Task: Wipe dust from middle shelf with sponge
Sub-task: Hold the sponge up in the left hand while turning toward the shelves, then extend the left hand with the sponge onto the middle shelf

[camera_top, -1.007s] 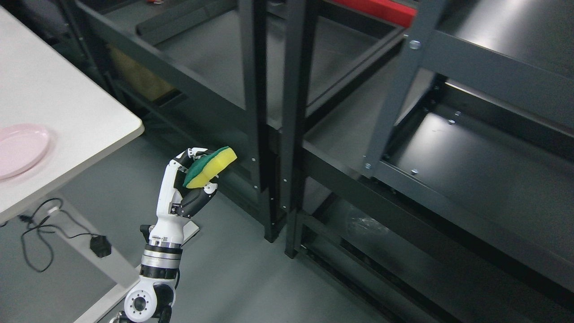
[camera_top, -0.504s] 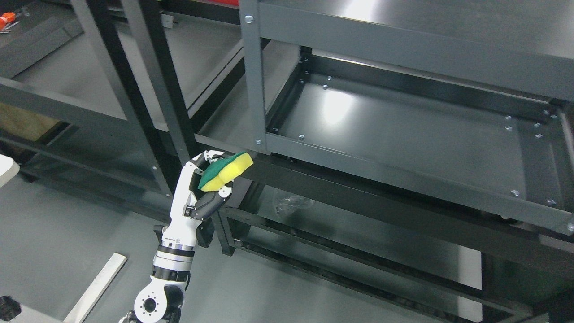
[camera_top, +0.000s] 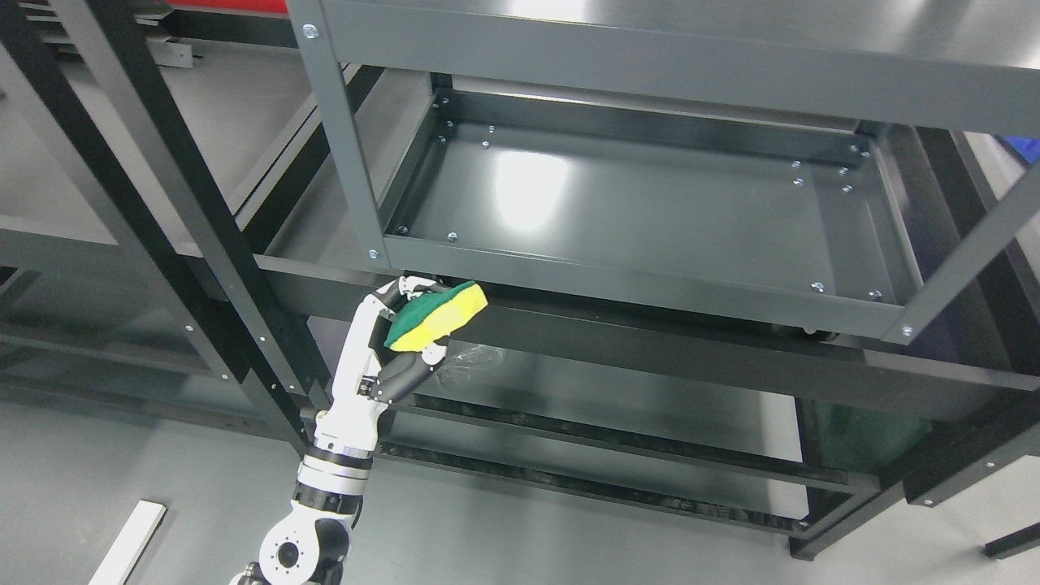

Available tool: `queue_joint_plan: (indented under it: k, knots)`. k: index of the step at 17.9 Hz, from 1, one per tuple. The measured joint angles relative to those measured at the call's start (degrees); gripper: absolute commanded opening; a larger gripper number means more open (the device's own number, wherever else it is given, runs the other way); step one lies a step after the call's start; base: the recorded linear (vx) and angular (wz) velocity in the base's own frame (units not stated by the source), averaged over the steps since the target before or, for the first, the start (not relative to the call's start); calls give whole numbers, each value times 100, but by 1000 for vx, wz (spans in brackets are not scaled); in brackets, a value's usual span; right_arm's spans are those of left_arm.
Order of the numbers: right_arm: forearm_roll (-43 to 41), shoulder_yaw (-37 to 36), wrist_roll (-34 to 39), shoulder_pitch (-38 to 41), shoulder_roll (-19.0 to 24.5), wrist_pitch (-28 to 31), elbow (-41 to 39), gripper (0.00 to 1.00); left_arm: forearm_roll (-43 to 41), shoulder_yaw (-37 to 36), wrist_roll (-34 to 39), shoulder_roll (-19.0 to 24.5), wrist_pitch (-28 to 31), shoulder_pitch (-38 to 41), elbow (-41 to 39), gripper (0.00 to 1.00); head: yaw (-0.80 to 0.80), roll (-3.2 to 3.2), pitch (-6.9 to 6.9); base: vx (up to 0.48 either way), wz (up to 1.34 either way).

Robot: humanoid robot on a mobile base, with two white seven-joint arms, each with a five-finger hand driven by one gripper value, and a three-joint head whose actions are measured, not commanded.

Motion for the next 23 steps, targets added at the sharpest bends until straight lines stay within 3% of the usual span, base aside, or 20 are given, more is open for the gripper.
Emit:
queue_joint_plan:
  k: [5,10,18,23]
  knots:
    - [0,0,0,-2,0,0,0,100,-135,-278,-319,0,9,-291,-91,0,0,0,0,-2,-6]
    - [0,0,0,-2,0,0,0,100,-981,-809,-734,0,20,-1177,-126,0,0,0,0,5,14]
    - [0,0,0,-1,0,-2,0,100,-2198,-2237,-783,-1,69,-3490,-53,0,0,0,0,-12,-79]
    - [0,0,0,0,0,-2,0,100,-3168,-2943,-749,-1,87,-5486,249,0,0,0,0,-30,-176]
